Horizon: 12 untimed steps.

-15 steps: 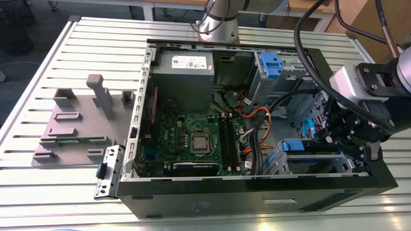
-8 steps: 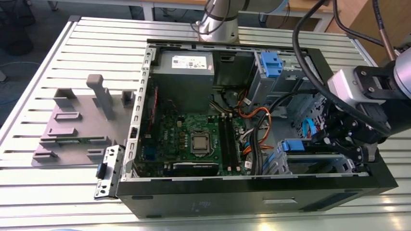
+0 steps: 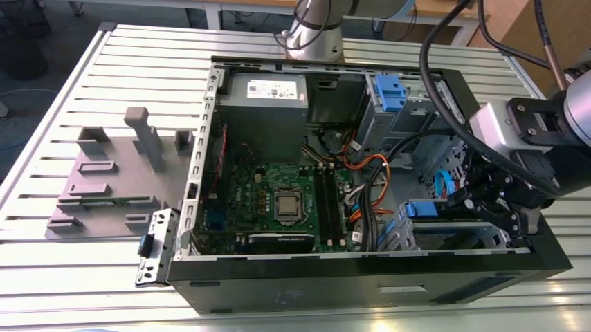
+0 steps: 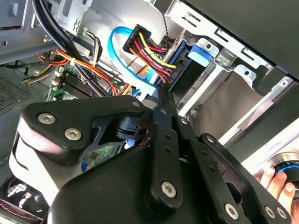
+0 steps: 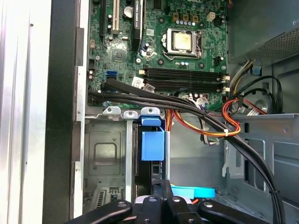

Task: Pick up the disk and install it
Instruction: 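Insert the second disk wire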

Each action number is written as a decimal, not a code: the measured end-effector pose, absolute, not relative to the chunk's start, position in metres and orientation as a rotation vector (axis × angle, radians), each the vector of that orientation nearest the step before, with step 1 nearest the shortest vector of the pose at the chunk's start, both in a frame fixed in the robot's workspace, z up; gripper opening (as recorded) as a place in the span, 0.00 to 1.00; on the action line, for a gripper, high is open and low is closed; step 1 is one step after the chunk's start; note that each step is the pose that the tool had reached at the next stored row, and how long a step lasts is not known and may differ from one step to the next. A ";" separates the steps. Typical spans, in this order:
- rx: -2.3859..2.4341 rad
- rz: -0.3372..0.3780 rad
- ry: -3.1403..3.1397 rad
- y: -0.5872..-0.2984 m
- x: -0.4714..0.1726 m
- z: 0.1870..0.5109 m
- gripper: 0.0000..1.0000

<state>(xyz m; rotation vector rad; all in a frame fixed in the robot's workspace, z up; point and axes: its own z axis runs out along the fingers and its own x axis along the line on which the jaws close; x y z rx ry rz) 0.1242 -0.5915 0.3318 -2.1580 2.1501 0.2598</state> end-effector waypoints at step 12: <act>-2.158 0.260 2.150 -0.592 0.125 0.342 0.11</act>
